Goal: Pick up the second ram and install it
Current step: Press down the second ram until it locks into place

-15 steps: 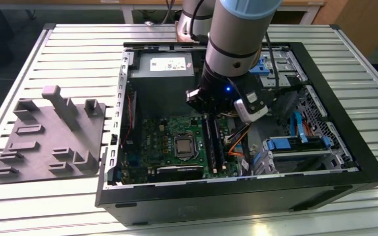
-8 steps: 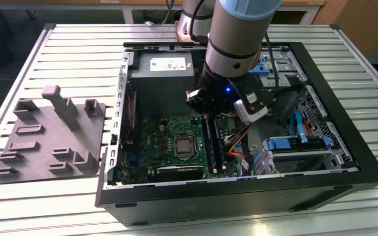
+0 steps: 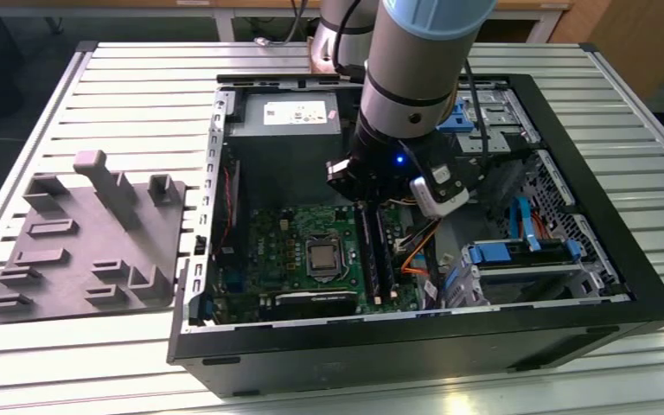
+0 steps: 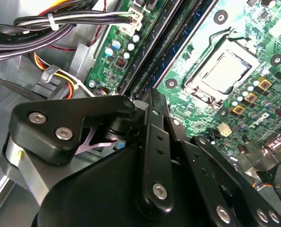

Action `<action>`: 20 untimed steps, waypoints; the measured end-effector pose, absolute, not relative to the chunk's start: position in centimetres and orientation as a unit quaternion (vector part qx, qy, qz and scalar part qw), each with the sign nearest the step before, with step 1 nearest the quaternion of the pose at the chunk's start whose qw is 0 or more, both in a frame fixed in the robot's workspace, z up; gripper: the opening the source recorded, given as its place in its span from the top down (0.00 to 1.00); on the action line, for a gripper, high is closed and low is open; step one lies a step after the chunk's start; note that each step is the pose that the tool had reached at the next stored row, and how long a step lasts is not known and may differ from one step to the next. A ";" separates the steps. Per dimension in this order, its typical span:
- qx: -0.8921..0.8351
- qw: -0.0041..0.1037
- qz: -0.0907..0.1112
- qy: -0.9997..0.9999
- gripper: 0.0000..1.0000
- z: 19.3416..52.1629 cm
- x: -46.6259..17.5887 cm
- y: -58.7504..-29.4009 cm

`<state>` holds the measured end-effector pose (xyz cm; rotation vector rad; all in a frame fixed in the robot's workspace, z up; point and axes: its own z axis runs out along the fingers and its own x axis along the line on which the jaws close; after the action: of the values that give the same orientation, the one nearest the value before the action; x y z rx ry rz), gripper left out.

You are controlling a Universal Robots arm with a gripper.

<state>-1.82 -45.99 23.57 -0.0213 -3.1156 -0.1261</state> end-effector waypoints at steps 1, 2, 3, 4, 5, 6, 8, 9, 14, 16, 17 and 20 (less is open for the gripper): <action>-0.007 0.012 -0.040 -0.999 0.89 23.6 -1.8 -46.0; -0.007 0.012 -0.040 -0.999 0.89 23.6 -1.8 -46.0; -0.007 0.012 -0.040 -0.999 0.89 23.6 -1.8 -45.9; -0.007 0.012 -0.040 -0.999 0.89 23.6 -1.8 -45.9; -0.007 0.012 -0.040 -0.999 0.89 23.6 -1.8 -45.9; -0.007 0.012 -0.040 -0.999 0.89 23.5 -1.8 -45.8; -0.007 0.012 -0.040 -0.999 0.89 23.5 -1.8 -45.8; -0.007 0.012 -0.040 -0.999 0.89 23.5 -1.8 -45.8; -0.007 0.012 -0.040 -0.999 0.89 23.5 -1.8 -45.6; -0.007 0.012 -0.040 -0.999 0.89 23.5 -1.8 -45.6; -0.007 0.012 -0.040 -0.999 0.89 23.5 -1.8 -45.6; -0.007 0.012 -0.040 -0.999 0.89 23.4 -1.8 -45.6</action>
<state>-1.82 -45.61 23.45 -0.0213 -3.1155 -0.1257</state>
